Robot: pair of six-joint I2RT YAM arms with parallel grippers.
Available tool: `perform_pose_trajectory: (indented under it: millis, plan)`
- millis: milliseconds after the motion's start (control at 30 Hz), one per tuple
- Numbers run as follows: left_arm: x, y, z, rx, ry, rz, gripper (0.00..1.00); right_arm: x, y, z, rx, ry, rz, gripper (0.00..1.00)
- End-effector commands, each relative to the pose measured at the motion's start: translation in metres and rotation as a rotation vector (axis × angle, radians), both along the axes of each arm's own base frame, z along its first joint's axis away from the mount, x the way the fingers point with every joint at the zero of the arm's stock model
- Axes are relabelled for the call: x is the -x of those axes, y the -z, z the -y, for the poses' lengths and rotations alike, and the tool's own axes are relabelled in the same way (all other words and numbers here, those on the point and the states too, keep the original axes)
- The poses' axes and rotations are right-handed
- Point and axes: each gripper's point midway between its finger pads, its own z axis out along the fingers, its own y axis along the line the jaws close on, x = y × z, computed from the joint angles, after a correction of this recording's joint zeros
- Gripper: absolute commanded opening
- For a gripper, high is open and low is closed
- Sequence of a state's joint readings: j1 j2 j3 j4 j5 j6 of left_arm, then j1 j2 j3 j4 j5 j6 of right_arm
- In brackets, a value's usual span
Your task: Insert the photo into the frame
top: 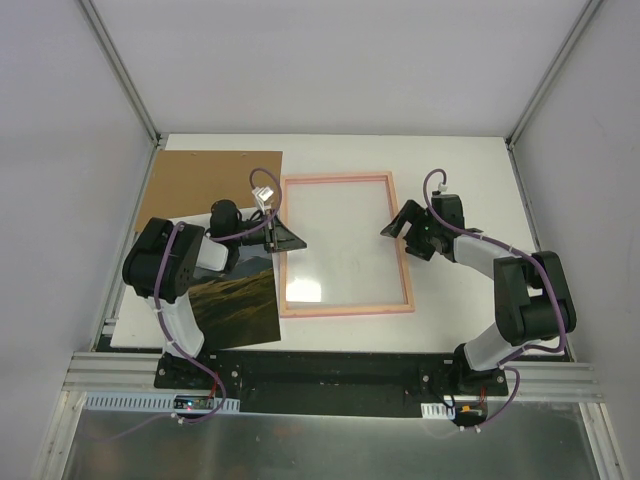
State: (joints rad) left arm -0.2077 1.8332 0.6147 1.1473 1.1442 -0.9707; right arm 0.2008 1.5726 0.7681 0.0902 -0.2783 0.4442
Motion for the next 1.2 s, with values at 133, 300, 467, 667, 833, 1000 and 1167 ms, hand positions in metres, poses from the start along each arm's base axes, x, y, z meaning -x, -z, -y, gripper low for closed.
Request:
perform_pose_trajectory:
  millis: [133, 300, 467, 667, 833, 1000, 1167]
  plan:
    - [-0.009, -0.007, 0.0, -0.01, 0.014, 0.094, 0.0, -0.005, -0.012, -0.013, -0.062, -0.024, 0.036, 0.96]
    - [-0.009, -0.009, -0.001, -0.009, 0.02, 0.103, 0.0, -0.002, -0.012, -0.018, -0.075, -0.03, 0.034, 0.96]
    - [-0.008, -0.018, 0.0, 0.005, 0.018, 0.103, 0.0, -0.001, -0.016, -0.024, -0.099, -0.038, 0.034, 0.96]
    - [-0.008, -0.026, -0.001, 0.031, 0.02, 0.094, 0.0, 0.016, -0.017, -0.047, -0.113, -0.079, 0.027, 0.96]
    - [-0.006, -0.041, -0.001, 0.078, 0.011, 0.065, 0.0, 0.035, -0.018, -0.062, -0.104, -0.105, 0.033, 0.96]
    - [0.001, -0.029, -0.003, 0.046, 0.005, 0.022, 0.0, 0.046, -0.02, -0.066, -0.118, -0.122, 0.043, 0.96]
    - [0.003, -0.022, -0.004, 0.012, 0.0, -0.039, 0.0, 0.044, -0.019, -0.059, -0.101, -0.121, 0.044, 0.96]
